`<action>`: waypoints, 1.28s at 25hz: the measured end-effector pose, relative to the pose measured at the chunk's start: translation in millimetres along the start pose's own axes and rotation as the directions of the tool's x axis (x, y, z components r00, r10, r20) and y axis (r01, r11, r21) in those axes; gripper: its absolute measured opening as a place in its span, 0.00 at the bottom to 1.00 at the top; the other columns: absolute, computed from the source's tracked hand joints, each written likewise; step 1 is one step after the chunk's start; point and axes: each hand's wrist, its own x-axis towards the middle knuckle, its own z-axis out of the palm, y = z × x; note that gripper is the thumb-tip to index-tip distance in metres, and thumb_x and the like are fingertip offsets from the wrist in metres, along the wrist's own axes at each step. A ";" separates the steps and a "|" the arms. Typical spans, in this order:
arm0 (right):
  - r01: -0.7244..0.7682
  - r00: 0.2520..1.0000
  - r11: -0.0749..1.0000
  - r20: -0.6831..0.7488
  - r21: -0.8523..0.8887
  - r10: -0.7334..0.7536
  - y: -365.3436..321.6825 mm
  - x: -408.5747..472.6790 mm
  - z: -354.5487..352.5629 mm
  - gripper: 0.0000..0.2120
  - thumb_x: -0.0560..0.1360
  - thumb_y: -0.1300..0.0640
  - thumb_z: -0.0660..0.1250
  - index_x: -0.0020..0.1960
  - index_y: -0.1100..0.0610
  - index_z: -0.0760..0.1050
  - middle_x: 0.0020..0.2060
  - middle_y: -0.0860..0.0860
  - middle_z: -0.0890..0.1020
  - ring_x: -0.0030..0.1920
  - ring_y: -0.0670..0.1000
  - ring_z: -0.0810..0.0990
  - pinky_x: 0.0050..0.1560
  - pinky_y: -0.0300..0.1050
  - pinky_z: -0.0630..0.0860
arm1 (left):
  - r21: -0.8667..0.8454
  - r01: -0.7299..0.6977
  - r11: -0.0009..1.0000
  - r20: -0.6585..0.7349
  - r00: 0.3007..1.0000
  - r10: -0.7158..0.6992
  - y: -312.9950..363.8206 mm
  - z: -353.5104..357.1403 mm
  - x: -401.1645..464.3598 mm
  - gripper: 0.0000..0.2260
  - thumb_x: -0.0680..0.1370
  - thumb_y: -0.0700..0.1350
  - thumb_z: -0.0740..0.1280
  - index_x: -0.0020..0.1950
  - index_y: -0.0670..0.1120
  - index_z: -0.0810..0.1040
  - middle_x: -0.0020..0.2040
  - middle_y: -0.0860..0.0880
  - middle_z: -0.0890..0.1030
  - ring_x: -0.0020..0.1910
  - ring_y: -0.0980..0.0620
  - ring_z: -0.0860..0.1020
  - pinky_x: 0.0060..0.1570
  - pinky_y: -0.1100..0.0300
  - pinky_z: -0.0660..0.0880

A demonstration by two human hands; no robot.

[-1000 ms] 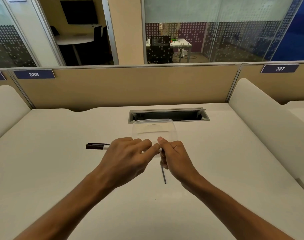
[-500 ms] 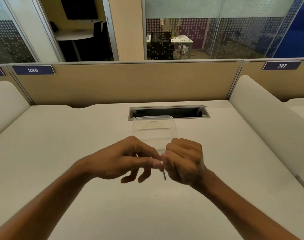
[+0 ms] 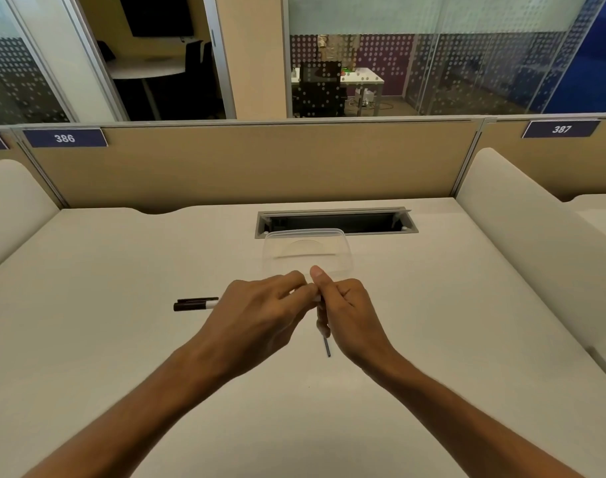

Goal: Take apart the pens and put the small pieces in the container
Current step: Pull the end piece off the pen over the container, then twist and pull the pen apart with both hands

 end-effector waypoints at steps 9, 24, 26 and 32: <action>0.411 0.902 0.910 -0.122 -0.054 -0.415 -8.0 -5.1 4.6 0.28 0.82 0.53 0.58 0.22 0.49 0.67 0.18 0.45 0.69 0.20 0.46 0.69 0.24 0.31 0.61 | -0.582 0.200 0.788 0.128 0.980 -0.154 -1.9 -20.4 7.4 0.10 0.80 0.49 0.61 0.55 0.48 0.81 0.39 0.58 0.82 0.36 0.55 0.79 0.38 0.62 0.75; 0.385 0.919 0.909 -0.030 -0.160 -0.394 -9.8 2.9 -17.0 0.21 0.80 0.46 0.55 0.31 0.53 0.69 0.24 0.46 0.72 0.28 0.47 0.73 0.32 0.43 0.72 | -0.522 0.279 0.806 0.187 0.959 -0.211 -18.6 -26.2 2.1 0.09 0.80 0.49 0.62 0.55 0.52 0.81 0.33 0.57 0.78 0.30 0.57 0.71 0.32 0.69 0.66; 0.340 0.940 0.930 0.031 -0.137 -0.339 -10.7 1.6 -22.3 0.19 0.80 0.47 0.59 0.32 0.52 0.72 0.26 0.47 0.75 0.30 0.45 0.75 0.33 0.37 0.73 | -0.490 0.279 0.826 0.186 0.959 -0.214 -21.1 -24.7 0.5 0.09 0.80 0.51 0.61 0.55 0.52 0.80 0.35 0.55 0.79 0.32 0.55 0.73 0.32 0.65 0.68; 0.316 0.943 0.940 0.149 -0.131 -0.297 -17.7 -0.9 -27.1 0.09 0.75 0.43 0.62 0.41 0.44 0.76 0.35 0.40 0.81 0.41 0.43 0.81 0.39 0.34 0.77 | -0.505 0.319 0.802 0.209 0.947 -0.245 -20.8 -22.6 2.7 0.10 0.79 0.52 0.63 0.48 0.50 0.81 0.32 0.53 0.77 0.30 0.52 0.73 0.30 0.64 0.66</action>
